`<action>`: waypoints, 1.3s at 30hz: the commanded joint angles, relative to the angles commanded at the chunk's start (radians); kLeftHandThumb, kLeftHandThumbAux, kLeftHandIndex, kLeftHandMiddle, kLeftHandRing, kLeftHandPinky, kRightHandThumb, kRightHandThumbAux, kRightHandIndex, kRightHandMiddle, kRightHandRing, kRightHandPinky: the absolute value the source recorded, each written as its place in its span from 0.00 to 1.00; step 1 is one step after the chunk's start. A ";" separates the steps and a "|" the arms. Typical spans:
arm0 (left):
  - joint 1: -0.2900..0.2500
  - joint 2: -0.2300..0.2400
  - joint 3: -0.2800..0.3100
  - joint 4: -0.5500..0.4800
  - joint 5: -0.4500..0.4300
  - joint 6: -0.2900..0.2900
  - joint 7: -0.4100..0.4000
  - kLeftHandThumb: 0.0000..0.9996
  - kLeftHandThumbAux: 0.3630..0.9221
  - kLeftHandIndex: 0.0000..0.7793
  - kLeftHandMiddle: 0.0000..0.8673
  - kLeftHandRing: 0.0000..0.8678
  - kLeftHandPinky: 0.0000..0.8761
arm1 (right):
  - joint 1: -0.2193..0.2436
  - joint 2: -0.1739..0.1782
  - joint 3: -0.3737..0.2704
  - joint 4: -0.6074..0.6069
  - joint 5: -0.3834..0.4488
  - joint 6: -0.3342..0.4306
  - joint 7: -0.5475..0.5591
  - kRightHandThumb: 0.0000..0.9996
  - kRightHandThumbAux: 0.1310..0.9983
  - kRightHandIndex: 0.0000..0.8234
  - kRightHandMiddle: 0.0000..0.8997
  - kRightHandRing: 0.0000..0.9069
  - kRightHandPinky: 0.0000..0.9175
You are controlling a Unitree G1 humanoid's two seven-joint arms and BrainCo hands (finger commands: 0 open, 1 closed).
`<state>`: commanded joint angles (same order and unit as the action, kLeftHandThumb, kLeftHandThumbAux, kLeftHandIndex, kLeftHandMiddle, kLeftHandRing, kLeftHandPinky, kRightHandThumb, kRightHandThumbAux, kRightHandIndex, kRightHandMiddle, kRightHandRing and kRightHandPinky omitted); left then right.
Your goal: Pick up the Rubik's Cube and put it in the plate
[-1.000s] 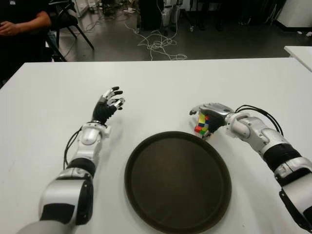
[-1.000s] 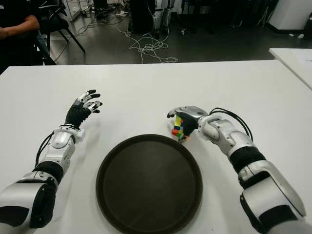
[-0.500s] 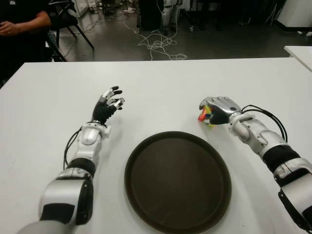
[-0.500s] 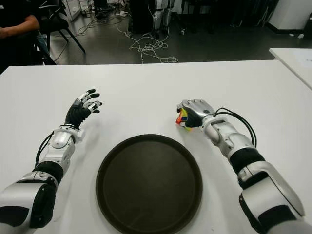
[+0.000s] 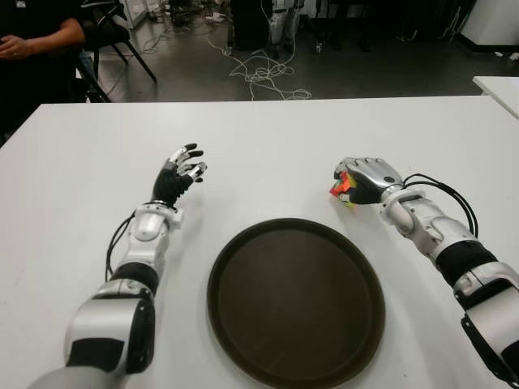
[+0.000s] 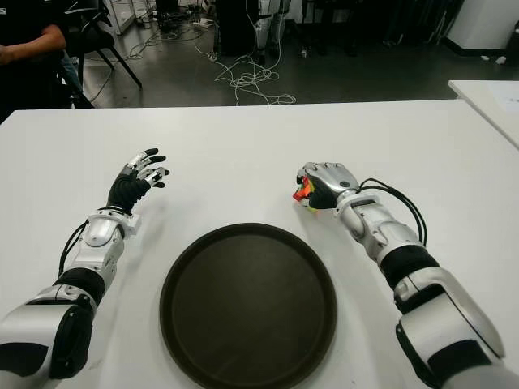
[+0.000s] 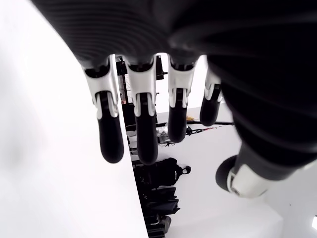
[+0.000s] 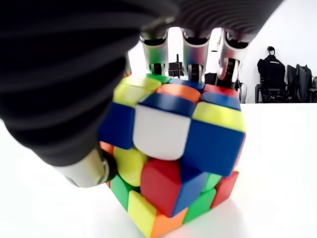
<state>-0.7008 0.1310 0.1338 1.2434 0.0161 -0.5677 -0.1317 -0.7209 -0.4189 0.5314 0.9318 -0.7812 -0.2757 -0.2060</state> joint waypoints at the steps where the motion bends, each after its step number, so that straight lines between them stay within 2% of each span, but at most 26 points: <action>1: 0.000 0.000 0.000 0.000 0.000 0.000 -0.001 0.19 0.53 0.20 0.24 0.34 0.45 | 0.001 -0.001 -0.001 -0.001 0.000 0.000 -0.005 0.69 0.70 0.50 0.54 0.55 0.50; 15: 0.002 -0.001 0.002 -0.002 -0.003 -0.006 -0.007 0.18 0.49 0.22 0.25 0.34 0.45 | 0.001 -0.007 -0.008 0.002 0.006 -0.004 -0.030 0.69 0.70 0.50 0.54 0.55 0.52; 32: 0.000 0.001 -0.014 -0.001 0.021 -0.008 0.029 0.18 0.50 0.21 0.25 0.34 0.45 | 0.003 -0.024 -0.012 -0.007 0.004 -0.030 -0.063 0.69 0.70 0.50 0.52 0.53 0.50; 35: 0.000 0.001 -0.017 -0.001 0.023 -0.004 0.030 0.18 0.51 0.21 0.25 0.33 0.44 | 0.012 -0.035 -0.020 -0.034 0.004 -0.029 -0.081 0.69 0.70 0.50 0.52 0.53 0.50; 39: -0.002 0.001 -0.015 0.000 0.018 -0.002 0.026 0.19 0.51 0.22 0.24 0.34 0.44 | 0.046 -0.058 -0.040 -0.127 0.007 -0.018 -0.078 0.69 0.70 0.50 0.49 0.51 0.49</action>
<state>-0.7024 0.1318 0.1191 1.2437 0.0337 -0.5693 -0.1055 -0.6750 -0.4768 0.4915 0.8050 -0.7738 -0.2941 -0.2844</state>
